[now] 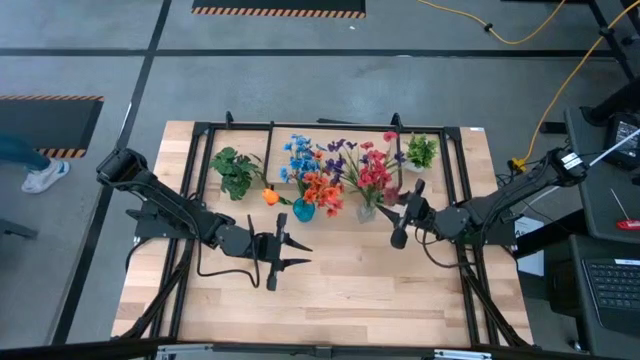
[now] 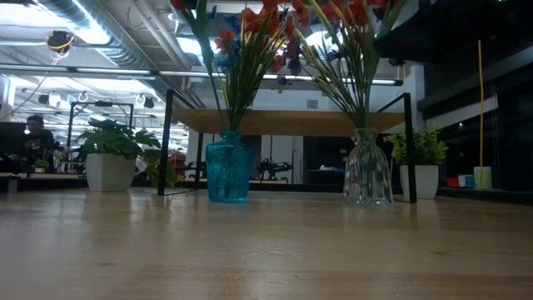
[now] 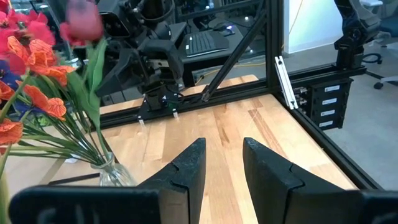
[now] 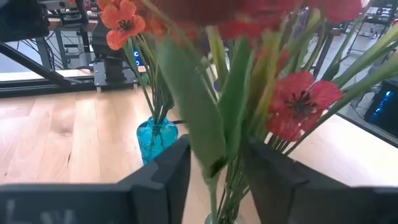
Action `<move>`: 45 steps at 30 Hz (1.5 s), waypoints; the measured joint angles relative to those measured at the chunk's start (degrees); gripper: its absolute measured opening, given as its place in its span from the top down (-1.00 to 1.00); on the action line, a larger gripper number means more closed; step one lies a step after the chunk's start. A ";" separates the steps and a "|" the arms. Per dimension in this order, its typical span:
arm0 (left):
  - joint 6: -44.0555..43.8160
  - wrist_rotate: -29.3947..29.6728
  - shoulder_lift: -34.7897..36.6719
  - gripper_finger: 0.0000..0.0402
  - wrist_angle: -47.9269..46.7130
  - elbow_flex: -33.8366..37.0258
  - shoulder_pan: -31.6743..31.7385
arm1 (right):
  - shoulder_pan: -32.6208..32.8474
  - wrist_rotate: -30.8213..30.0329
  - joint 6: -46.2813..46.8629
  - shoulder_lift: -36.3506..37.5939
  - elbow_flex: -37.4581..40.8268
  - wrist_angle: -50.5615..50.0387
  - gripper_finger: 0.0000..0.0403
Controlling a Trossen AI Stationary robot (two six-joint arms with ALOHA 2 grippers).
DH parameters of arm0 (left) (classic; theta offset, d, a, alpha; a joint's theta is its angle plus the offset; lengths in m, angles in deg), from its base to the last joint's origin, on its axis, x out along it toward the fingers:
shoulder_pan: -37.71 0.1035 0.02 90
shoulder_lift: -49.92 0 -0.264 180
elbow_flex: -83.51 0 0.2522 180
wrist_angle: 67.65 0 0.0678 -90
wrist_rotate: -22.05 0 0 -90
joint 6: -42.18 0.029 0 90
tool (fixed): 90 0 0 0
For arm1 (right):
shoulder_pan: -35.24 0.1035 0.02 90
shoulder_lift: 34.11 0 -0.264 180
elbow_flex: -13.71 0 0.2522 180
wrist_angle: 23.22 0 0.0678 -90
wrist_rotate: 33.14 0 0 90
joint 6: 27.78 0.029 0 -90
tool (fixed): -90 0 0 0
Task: Pick and place flowers into a vace then onto a shelf
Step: Put the red flower into the transparent vase, then put the transparent vase on the shelf
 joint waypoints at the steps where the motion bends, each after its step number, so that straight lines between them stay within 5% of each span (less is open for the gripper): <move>1: 0.00 0.00 0.00 0.50 -0.04 0.00 0.00 | 0.02 0.01 0.02 0.25 -0.01 -0.44 0.24; 15: -0.30 0.28 0.62 0.50 -2.60 0.02 -2.07 | 2.50 0.14 0.50 7.31 -0.03 -8.03 0.08; 28: -10.68 12.69 7.82 0.50 -18.11 0.02 -7.51 | 7.79 0.16 0.35 13.24 -0.03 -15.24 0.08; 37: -21.11 29.47 9.33 0.50 -31.87 0.02 -11.90 | 12.21 0.18 -1.02 12.22 -0.03 -17.74 0.08; 45: -26.77 31.36 9.33 0.50 -34.46 0.02 -12.55 | 12.96 0.01 1.10 12.16 -0.03 -19.62 0.08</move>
